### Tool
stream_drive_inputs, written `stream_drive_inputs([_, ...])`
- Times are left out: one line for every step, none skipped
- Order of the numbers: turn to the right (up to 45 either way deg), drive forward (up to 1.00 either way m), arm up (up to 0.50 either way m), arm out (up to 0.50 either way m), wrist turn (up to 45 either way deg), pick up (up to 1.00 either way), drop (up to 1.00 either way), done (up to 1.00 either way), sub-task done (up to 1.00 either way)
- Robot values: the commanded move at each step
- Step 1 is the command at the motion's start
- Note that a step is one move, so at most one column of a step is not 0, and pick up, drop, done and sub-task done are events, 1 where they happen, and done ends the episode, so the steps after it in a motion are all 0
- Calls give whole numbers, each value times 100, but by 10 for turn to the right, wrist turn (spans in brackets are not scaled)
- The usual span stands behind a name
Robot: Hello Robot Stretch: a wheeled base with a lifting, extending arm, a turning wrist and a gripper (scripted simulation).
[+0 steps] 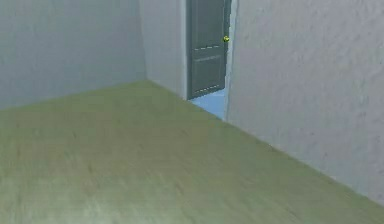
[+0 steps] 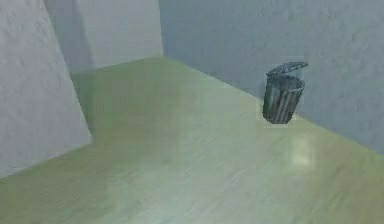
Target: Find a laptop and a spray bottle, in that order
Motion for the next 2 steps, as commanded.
stream_drive_inputs([0, 100, 0, 0, 0, 0, 0, 0, 0])
stream_drive_inputs([30, 0, 0, 0, 0, 0, 0, 0, 0])
